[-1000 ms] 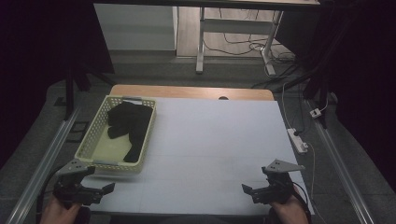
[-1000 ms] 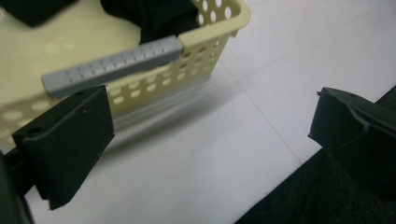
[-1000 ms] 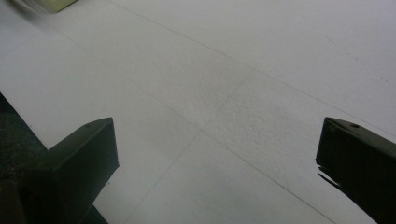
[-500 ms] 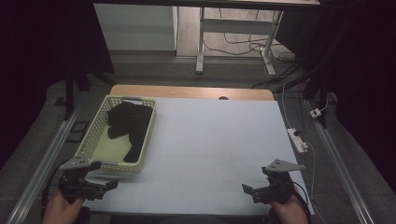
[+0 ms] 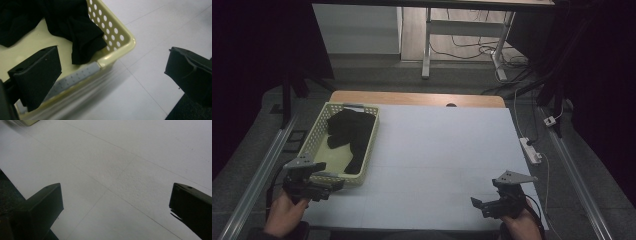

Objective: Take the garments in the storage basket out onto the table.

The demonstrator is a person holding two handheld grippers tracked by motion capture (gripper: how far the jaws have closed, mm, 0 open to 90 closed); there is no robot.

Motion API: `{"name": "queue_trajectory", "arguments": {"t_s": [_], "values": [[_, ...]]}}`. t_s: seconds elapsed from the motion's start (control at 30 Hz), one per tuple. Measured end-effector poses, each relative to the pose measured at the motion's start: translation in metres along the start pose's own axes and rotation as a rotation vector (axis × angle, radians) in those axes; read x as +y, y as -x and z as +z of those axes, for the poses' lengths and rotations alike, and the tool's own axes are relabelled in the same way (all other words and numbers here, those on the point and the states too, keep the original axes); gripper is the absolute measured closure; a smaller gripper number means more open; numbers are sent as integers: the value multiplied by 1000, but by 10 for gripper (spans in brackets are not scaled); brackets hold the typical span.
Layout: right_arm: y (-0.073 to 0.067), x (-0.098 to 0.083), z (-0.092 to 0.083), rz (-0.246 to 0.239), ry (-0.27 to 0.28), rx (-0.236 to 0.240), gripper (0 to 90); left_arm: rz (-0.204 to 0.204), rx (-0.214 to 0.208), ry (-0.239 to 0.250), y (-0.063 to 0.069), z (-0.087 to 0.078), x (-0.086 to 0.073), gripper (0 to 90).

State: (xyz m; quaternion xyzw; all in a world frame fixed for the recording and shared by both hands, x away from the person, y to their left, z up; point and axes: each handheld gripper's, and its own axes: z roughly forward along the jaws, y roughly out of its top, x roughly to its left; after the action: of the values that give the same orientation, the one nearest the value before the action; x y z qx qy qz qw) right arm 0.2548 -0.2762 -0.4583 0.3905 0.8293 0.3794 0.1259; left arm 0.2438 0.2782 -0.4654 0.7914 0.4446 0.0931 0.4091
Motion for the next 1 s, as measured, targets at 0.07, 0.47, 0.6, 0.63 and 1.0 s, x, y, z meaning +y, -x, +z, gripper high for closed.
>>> {"name": "queue_trajectory", "arguments": {"t_s": [0.07,0.47,0.6,0.63,1.0], "values": [[0,0,0,0,0,0,0,9,-2,-3,-1,3,4,3],[-1,0,2,-14,-14,-4,0,44,12,-21,-9,19,30,0],[-2,0,2,-19,-16,-4,0,42,15,-12,-15,24,39,0],[-2,0,2,-19,-16,-4,0,40,15,-9,-16,25,41,0],[-2,1,3,-19,-22,0,0,41,56,-71,-32,39,64,0]]}}
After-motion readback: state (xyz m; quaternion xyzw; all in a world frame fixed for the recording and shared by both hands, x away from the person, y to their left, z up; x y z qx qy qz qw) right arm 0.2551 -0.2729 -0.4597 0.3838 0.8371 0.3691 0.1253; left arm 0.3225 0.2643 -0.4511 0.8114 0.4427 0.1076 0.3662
